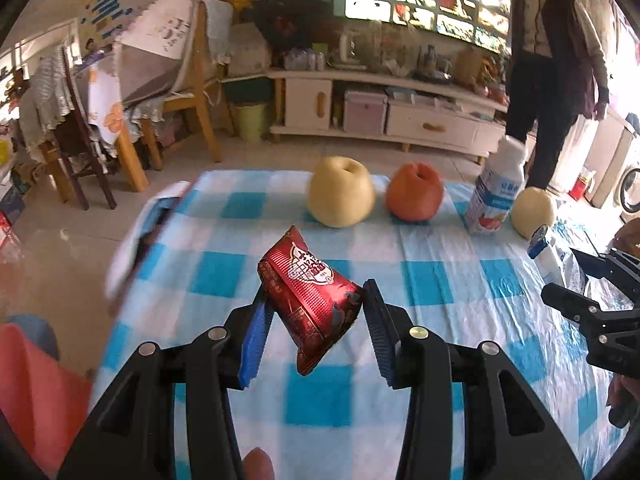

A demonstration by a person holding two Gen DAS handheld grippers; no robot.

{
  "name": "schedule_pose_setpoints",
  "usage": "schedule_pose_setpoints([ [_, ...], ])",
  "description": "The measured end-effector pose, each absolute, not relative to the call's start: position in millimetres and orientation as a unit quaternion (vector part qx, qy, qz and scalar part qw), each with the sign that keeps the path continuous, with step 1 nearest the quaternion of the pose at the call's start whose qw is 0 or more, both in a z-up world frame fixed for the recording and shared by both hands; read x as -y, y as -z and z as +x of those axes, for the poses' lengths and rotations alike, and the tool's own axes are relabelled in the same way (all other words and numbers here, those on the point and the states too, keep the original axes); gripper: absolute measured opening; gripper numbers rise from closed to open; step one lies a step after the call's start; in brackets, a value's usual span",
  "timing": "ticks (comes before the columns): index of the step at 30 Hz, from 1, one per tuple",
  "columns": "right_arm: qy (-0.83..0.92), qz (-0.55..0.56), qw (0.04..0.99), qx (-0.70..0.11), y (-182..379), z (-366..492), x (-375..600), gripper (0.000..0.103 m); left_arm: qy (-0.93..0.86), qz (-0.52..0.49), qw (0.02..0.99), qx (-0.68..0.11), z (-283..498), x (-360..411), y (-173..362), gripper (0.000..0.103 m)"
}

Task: Collect trash
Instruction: 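Carry the red wrapper and white pouch with both grippers over the pink bucket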

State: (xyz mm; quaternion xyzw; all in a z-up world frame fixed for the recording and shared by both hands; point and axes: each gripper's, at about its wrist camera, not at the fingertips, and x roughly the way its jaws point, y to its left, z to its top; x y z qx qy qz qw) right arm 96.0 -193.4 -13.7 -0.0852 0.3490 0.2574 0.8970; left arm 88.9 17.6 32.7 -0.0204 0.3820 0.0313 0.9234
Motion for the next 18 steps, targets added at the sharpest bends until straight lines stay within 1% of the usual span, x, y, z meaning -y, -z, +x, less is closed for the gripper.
schedule_pose_setpoints([
  [6,-0.300,-0.096,0.892,-0.324,-21,56,134,0.062,-0.068,-0.024,0.932,-0.356,35,-77,-70,0.046],
  [10,-0.335,-0.112,0.884,-0.306,-45,30,80,0.062,-0.107,-0.026,0.933,-0.342,-9,-131,-93,0.046],
  [18,-0.429,-0.138,0.847,-0.281,-73,-17,-59,0.061,-0.181,-0.032,0.927,-0.328,-90,-239,-107,0.046],
])
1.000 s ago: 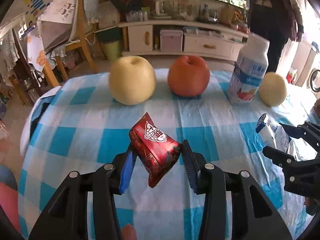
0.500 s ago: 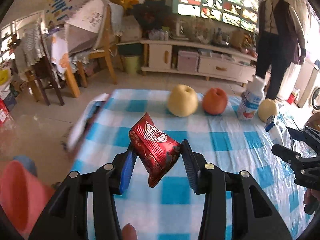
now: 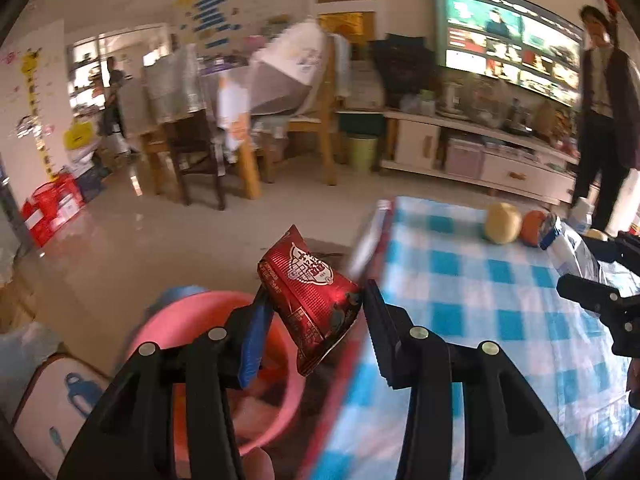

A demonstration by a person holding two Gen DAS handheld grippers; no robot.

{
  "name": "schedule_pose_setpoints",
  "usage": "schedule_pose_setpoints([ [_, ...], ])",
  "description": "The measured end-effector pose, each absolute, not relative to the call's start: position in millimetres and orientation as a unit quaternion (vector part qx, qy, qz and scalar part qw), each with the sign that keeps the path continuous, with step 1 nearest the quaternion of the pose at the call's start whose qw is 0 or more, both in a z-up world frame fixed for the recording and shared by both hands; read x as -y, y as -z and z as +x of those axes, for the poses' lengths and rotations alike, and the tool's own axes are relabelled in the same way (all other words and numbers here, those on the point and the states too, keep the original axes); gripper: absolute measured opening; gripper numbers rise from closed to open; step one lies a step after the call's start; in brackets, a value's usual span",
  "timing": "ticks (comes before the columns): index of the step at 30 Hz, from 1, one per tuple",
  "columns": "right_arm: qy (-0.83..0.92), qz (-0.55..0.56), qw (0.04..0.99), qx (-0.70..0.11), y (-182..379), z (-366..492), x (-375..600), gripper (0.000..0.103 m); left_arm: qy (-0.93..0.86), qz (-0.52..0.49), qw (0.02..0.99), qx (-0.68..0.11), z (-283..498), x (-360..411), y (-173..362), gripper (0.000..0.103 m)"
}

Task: Collect trash
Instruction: 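Carry the red wrapper and white pouch with both grippers over the pink bucket, then open the left gripper to drop the wrapper while the right gripper drops the pouch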

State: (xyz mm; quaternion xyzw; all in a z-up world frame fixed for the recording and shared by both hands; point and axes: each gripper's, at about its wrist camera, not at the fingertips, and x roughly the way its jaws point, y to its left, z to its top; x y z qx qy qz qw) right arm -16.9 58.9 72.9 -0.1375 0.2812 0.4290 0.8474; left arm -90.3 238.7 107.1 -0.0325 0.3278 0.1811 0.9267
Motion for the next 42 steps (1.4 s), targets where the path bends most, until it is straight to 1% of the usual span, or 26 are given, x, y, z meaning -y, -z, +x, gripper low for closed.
schedule_pose_setpoints([
  [5,-0.478,-0.145,0.821,-0.277,-77,-43,-141,0.061,-0.216,-0.052,0.919,-0.325,-129,-299,-101,0.046],
  [11,-0.507,-0.159,0.797,-0.287,-67,-62,-216,0.061,-0.240,-0.076,0.911,-0.326,-152,-348,-83,0.046],
  [18,-0.509,-0.179,0.782,-0.312,-39,-66,-268,0.061,-0.245,-0.095,0.902,-0.341,-149,-384,-52,0.046],
  [25,-0.510,-0.201,0.769,-0.329,-10,-61,-302,0.062,-0.244,-0.109,0.891,-0.368,-134,-399,-14,0.047],
  [27,-0.513,-0.204,0.763,-0.336,-3,-59,-309,0.062,-0.244,-0.116,0.886,-0.377,-128,-404,-4,0.053],
  [28,-0.515,-0.206,0.760,-0.338,1,-58,-312,0.062,-0.243,-0.118,0.885,-0.380,-128,-405,-1,0.054],
  [29,-0.514,-0.208,0.760,-0.340,4,-54,-313,0.064,-0.243,-0.119,0.883,-0.383,-127,-406,3,0.057],
  [30,-0.511,-0.210,0.761,-0.341,7,-53,-315,0.073,-0.246,-0.118,0.882,-0.384,-127,-406,5,0.065],
  [31,-0.507,-0.211,0.763,-0.340,8,-49,-316,0.079,-0.251,-0.116,0.881,-0.384,-126,-407,7,0.069],
  [32,-0.505,-0.211,0.765,-0.339,9,-47,-315,0.080,-0.255,-0.117,0.880,-0.382,-127,-409,8,0.076],
  [36,-0.501,-0.201,0.770,-0.341,10,-42,-308,0.081,-0.264,-0.128,0.878,-0.378,-128,-414,10,0.087],
  [40,-0.495,-0.184,0.778,-0.339,1,-37,-291,0.081,-0.281,-0.118,0.877,-0.371,-131,-409,1,0.088],
  [42,-0.492,-0.171,0.786,-0.334,-7,-36,-276,0.081,-0.291,-0.102,0.881,-0.359,-131,-397,-12,0.089],
])
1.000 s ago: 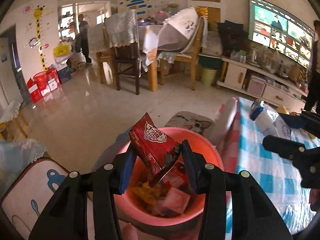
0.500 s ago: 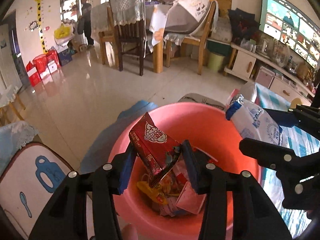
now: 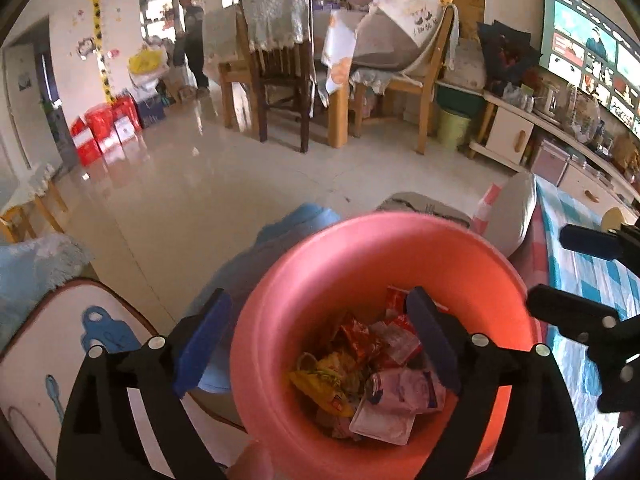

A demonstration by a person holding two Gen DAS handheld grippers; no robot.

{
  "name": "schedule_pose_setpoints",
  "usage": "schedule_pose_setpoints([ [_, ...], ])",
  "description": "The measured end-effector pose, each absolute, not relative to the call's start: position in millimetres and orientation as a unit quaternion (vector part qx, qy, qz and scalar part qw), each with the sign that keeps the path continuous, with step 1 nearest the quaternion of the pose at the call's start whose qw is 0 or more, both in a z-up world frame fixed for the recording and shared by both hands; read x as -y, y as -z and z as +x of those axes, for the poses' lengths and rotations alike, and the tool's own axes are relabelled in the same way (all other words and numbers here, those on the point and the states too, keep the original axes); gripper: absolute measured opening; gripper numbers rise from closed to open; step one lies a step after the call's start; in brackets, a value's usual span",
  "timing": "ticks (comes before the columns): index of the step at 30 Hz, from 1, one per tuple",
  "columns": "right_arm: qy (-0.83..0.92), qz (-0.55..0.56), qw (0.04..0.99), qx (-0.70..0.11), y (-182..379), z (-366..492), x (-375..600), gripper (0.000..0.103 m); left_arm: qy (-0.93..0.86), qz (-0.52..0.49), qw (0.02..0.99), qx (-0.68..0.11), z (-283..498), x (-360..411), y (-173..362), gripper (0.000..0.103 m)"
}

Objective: Collect trash

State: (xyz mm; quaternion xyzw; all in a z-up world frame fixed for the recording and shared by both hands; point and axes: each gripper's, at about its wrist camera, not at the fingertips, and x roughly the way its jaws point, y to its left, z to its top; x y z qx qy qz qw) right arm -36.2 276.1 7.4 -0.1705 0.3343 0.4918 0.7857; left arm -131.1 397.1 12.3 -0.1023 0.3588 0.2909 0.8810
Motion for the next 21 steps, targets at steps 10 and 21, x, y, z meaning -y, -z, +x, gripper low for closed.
schedule_pose_setpoints([
  [10,-0.396,-0.097,0.868,-0.282,-57,-32,-75,0.096,-0.232,-0.029,0.928,-0.290,-114,-266,-99,0.095],
  [21,-0.215,-0.059,0.934,-0.279,-29,-27,179,0.098,-0.060,0.001,0.952,-0.300,-52,-41,-101,0.097],
])
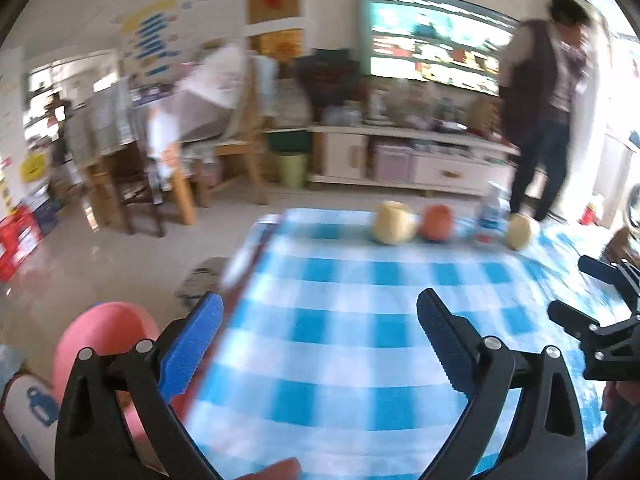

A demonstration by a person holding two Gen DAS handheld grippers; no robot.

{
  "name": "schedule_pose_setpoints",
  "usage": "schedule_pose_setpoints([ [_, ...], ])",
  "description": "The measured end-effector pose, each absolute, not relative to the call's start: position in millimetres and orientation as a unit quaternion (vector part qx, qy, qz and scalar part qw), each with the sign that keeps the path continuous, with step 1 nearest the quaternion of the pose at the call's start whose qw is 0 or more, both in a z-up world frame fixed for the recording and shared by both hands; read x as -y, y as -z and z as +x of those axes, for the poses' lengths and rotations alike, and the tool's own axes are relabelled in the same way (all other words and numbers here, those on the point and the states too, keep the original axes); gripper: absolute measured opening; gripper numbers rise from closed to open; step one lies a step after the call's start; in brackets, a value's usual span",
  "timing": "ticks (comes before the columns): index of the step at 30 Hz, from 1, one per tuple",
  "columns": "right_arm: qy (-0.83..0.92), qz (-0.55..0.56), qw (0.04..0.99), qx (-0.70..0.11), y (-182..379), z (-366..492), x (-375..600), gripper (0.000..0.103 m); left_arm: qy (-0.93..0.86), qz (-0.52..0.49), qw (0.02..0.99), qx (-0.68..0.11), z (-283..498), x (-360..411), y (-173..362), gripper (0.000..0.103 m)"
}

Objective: Collect trash

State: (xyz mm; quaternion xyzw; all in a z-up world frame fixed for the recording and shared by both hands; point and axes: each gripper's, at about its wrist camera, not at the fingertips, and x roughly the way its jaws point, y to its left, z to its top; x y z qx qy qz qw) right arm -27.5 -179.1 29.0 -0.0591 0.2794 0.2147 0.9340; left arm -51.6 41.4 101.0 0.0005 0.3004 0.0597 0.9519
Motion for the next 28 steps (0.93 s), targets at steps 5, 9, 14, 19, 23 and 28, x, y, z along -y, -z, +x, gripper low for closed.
schedule_pose_setpoints([
  [5,-0.187,-0.030,0.939,-0.286,5,-29,235,0.098,-0.003,0.003,0.947,-0.320,-23,30,-80,0.098],
  [9,-0.190,-0.020,0.931,-0.312,26,-18,247,0.098,0.004,0.014,0.944,-0.330,-2,57,-60,0.098],
  [14,-0.196,-0.026,0.926,-0.321,32,-14,245,0.098,0.003,0.006,0.940,-0.340,20,57,-39,0.098],
  [19,-0.206,-0.043,0.923,-0.321,35,-19,237,0.098,-0.012,0.012,0.940,-0.340,28,47,-27,0.098],
  [23,-0.208,-0.053,0.921,-0.324,40,-21,231,0.098,-0.015,0.038,0.937,-0.347,29,49,-21,0.098],
  [28,-0.201,-0.055,0.923,-0.324,45,-21,229,0.098,-0.013,0.035,0.929,-0.368,28,46,-12,0.098],
])
